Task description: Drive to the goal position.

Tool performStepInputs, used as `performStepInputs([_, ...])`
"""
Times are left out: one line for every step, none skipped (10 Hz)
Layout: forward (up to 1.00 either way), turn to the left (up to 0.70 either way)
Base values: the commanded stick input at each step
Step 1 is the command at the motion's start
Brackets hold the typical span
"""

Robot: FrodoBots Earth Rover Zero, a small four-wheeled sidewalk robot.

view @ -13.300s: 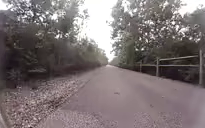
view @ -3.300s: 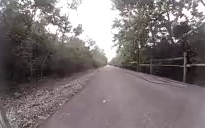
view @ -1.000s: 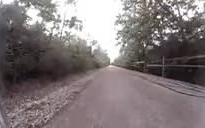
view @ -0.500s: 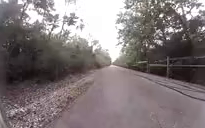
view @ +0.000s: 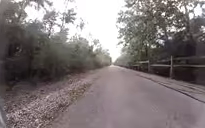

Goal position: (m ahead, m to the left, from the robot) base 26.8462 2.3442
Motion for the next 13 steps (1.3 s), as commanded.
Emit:
performStepInputs([0.7, 0.0])
performStepInputs([0.7, 0.0])
performStepInputs([0.7, 0.0])
performStepInputs([0.7, 0.0])
performStepInputs([0.7, 0.0])
performStepInputs([0.7, 0.0])
performStepInputs([0.7, -0.01])
performStepInputs([0.7, -0.02])
performStepInputs([0.7, -0.01])
performStepInputs([0.7, 0.0])
performStepInputs([0.7, 0.0])
performStepInputs([0.7, 0.0])
performStepInputs([0.7, 0.0])
